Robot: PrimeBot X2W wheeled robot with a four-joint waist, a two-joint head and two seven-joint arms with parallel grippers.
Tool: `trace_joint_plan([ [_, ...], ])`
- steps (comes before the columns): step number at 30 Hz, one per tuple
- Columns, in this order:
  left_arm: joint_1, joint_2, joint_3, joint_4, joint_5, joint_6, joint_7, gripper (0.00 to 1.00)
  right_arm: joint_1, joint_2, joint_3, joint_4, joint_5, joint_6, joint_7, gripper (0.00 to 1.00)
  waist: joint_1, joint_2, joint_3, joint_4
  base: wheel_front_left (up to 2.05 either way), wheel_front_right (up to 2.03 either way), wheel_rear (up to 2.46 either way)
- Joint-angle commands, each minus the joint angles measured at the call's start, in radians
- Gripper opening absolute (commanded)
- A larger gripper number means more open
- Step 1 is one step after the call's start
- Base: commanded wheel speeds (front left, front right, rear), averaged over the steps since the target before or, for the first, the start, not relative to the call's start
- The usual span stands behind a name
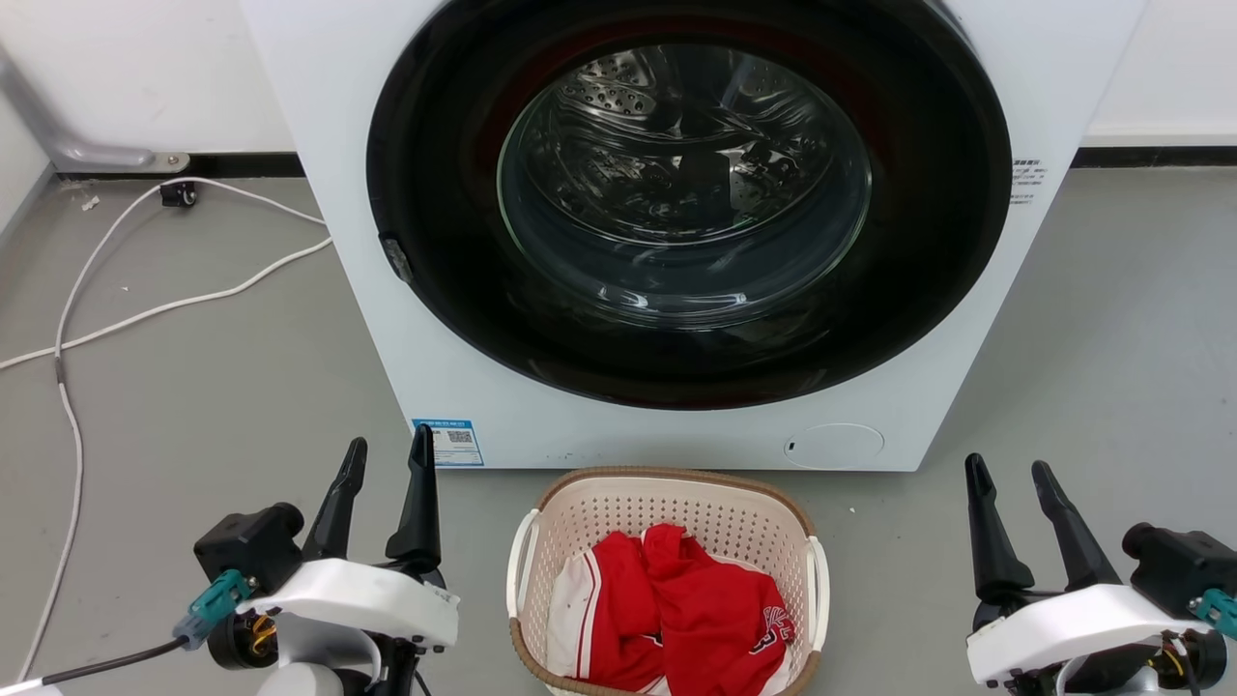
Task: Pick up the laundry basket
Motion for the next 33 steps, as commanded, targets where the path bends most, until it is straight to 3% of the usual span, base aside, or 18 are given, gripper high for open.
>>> trace_joint_plan([
  [1, -0.005, 0.006, -0.003, -0.005, 0.028, 0.005, -0.01, 1.0, 0.005, -0.002, 0.003, -0.015, -0.032, 0.0, -0.007, 1.0, -0.0001, 0.0, -0.001, -0.001, 0.0, 0.0, 0.0],
  [33, -0.01, 0.009, -0.037, 0.015, 0.311, 0.033, -0.08, 1.0, 0.039, -0.001, 0.017, -0.054, -0.321, 0.0, -0.045, 1.0, -0.0001, 0.0, -0.001, -0.002, 0.0, 0.0, 0.0],
])
